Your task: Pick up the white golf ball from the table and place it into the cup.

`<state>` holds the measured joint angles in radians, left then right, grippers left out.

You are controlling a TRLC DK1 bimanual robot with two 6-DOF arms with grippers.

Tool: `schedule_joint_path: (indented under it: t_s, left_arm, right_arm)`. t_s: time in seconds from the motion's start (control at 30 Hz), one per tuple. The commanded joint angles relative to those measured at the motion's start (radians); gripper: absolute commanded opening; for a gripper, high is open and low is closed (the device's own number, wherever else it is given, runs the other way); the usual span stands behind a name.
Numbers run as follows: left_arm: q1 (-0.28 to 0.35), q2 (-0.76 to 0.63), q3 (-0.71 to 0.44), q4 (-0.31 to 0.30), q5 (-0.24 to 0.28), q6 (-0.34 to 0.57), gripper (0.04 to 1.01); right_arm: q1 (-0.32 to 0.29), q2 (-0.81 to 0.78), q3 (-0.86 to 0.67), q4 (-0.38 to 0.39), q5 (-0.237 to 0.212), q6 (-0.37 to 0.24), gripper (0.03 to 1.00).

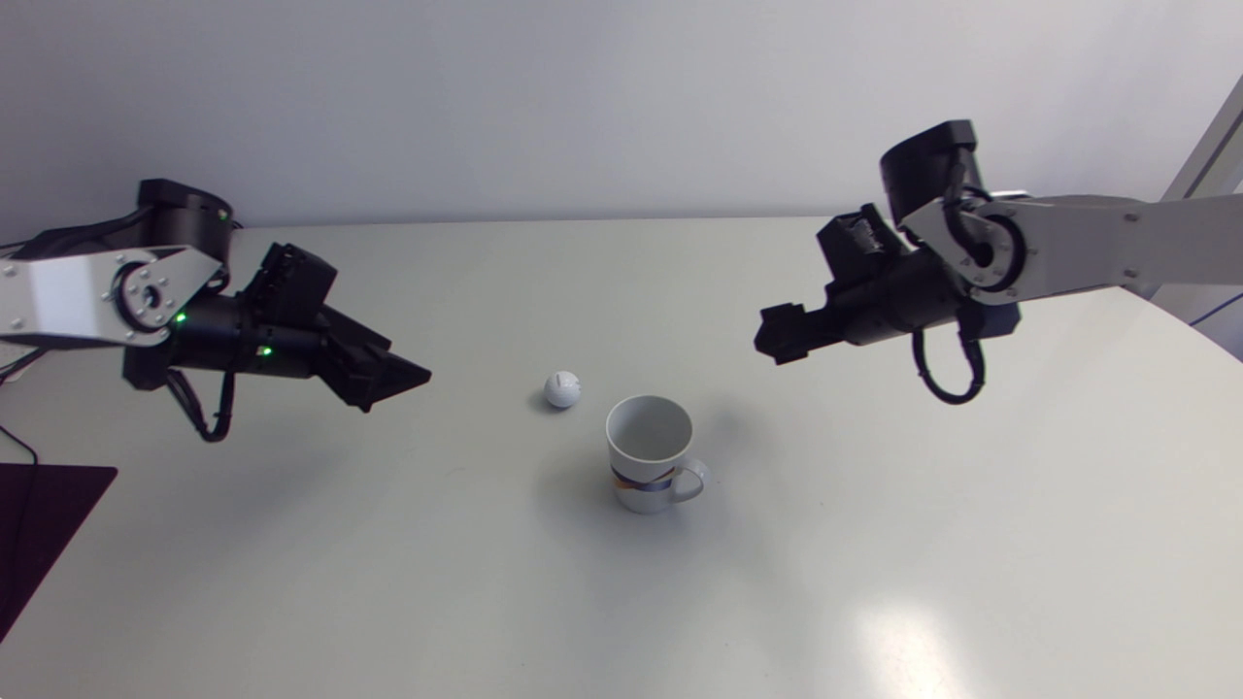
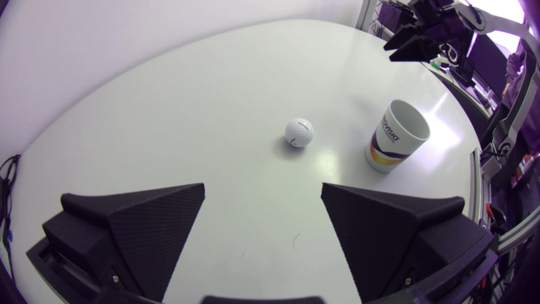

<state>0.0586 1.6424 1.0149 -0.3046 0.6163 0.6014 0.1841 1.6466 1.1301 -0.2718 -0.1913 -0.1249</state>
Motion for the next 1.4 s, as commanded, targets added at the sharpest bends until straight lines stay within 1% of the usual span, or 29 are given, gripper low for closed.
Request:
schedule_joint_path:
  t_s: [0.0,0.1,0.13,0.23,0.3,0.4,0.5,0.57,0.6,0.63,0.67,0.77,0.83,0.93,1.0,1.13,1.17,1.23,1.27,1.37]
  left_arm:
    - [-0.040,0.134,0.094,-0.060,0.045,0.047,0.990]
    - [-0.100,0.183,0.122,-0.064,0.046,0.041,0.990]
    - [-0.112,0.203,0.133,-0.064,0.046,0.032,0.990]
    - [-0.152,0.238,0.136,-0.065,0.045,0.041,0.990]
    - [-0.171,0.252,0.131,-0.067,0.043,0.047,0.990]
    - [-0.181,0.273,0.133,-0.059,0.011,0.058,0.990]
    - [-0.177,0.301,0.152,-0.059,-0.044,0.070,0.990]
    - [-0.172,0.303,0.149,-0.054,-0.066,0.075,0.990]
    - [-0.171,0.304,0.148,-0.047,-0.079,0.077,0.990]
    - [-0.172,0.312,0.146,-0.033,-0.104,0.075,0.990]
    - [-0.169,0.318,0.145,-0.022,-0.110,0.075,0.990]
    - [-0.166,0.341,0.139,0.013,-0.135,0.077,0.990]
    - [-0.166,0.358,0.139,0.024,-0.155,0.077,0.990]
    - [-0.166,0.373,0.123,0.052,-0.196,0.075,0.989]
    - [-0.167,0.381,0.114,0.059,-0.228,0.077,0.984]
    - [-0.164,0.370,0.088,0.056,-0.270,0.084,0.907]
    - [-0.158,0.362,0.080,0.055,-0.279,0.086,0.856]
    - [-0.146,0.341,0.060,0.055,-0.293,0.087,0.670]
    - [-0.138,0.329,0.048,0.055,-0.296,0.087,0.666]
    - [-0.134,0.283,0.002,0.035,-0.354,0.093,0.652]
  right_arm:
    - [-0.028,-0.065,-0.033,-0.037,-0.016,-0.030,0.966]
    - [-0.054,-0.102,-0.059,-0.046,-0.013,-0.050,0.966]
    - [-0.063,-0.108,-0.066,-0.053,-0.014,-0.056,0.966]
    - [-0.078,-0.128,-0.090,-0.053,-0.013,-0.073,0.966]
    - [-0.087,-0.128,-0.105,-0.050,-0.014,-0.073,0.966]
    - [-0.087,-0.136,-0.156,-0.020,-0.014,-0.067,0.966]
    - [-0.081,-0.148,-0.197,0.002,-0.014,-0.065,0.966]
    - [-0.081,-0.151,-0.213,0.008,-0.016,-0.064,0.966]
    - [-0.083,-0.151,-0.216,0.011,-0.016,-0.062,0.966]
    - [-0.081,-0.151,-0.222,0.016,-0.016,-0.061,0.966]
    - [-0.078,-0.151,-0.225,0.019,-0.016,-0.055,0.966]
    - [-0.071,-0.169,-0.231,0.014,-0.016,-0.047,0.966]
    - [-0.067,-0.186,-0.233,0.011,-0.016,-0.042,0.966]
    - [-0.069,-0.208,-0.234,-0.001,-0.016,-0.041,0.966]
    - [-0.069,-0.220,-0.236,-0.004,-0.016,-0.042,0.966]
    - [-0.069,-0.226,-0.251,0.000,-0.014,-0.042,0.966]
    - [-0.069,-0.226,-0.257,0.003,-0.014,-0.041,0.966]
    - [-0.069,-0.228,-0.268,0.005,-0.016,-0.042,0.966]
    - [-0.069,-0.228,-0.274,0.006,-0.016,-0.042,0.966]
    - [-0.069,-0.234,-0.288,0.016,-0.016,-0.044,0.966]
